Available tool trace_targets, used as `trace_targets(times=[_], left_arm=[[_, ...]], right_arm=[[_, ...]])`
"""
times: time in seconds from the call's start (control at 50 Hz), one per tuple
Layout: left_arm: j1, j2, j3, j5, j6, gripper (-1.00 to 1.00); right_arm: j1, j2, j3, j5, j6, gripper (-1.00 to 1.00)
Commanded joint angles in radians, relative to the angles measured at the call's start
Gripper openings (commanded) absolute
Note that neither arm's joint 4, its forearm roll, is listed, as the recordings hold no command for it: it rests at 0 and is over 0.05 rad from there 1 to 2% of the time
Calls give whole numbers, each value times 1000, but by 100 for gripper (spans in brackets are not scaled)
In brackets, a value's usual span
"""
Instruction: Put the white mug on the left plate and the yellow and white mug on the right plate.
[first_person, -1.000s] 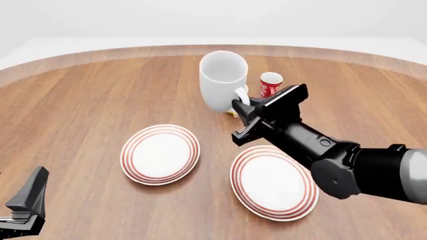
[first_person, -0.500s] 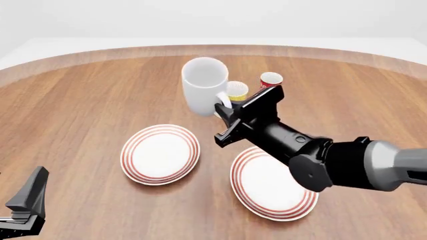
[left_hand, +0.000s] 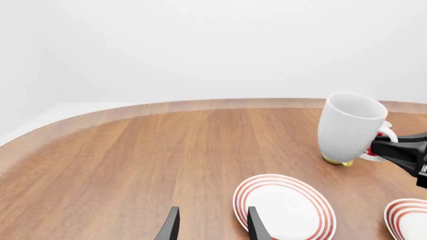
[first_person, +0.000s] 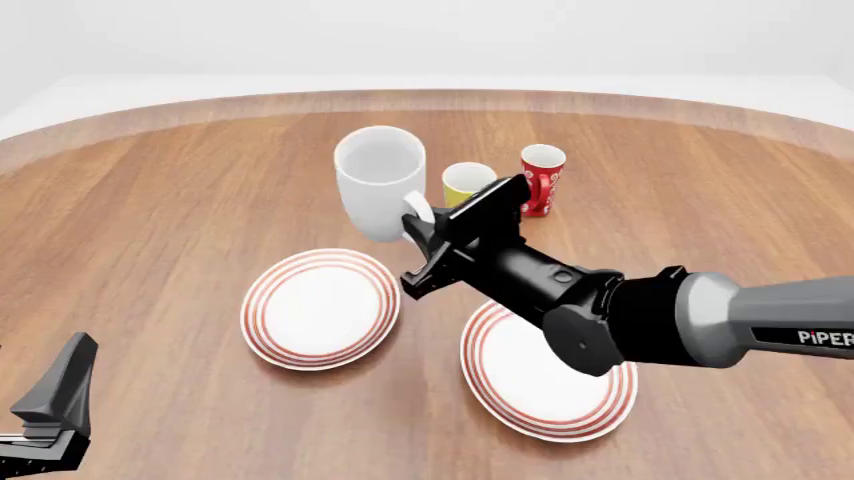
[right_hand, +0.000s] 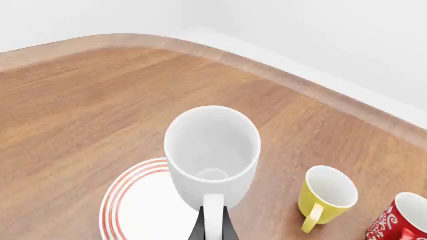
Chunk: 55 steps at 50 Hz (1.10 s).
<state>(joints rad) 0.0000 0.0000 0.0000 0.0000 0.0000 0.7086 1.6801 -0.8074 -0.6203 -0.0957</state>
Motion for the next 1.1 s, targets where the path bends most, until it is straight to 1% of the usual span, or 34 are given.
trace_targets(times=[0.02, 0.18, 0.5, 1.1], left_arm=[[0, 0, 0, 0, 0, 100], [0, 0, 0, 0, 0, 100], [0, 0, 0, 0, 0, 100], [0, 0, 0, 0, 0, 100]], right_arm=[[22, 36, -45, 16, 7, -100], [50, 64, -80, 38, 11, -100], [83, 100, -110, 50, 21, -100], [113, 193, -164, 56, 55, -100]])
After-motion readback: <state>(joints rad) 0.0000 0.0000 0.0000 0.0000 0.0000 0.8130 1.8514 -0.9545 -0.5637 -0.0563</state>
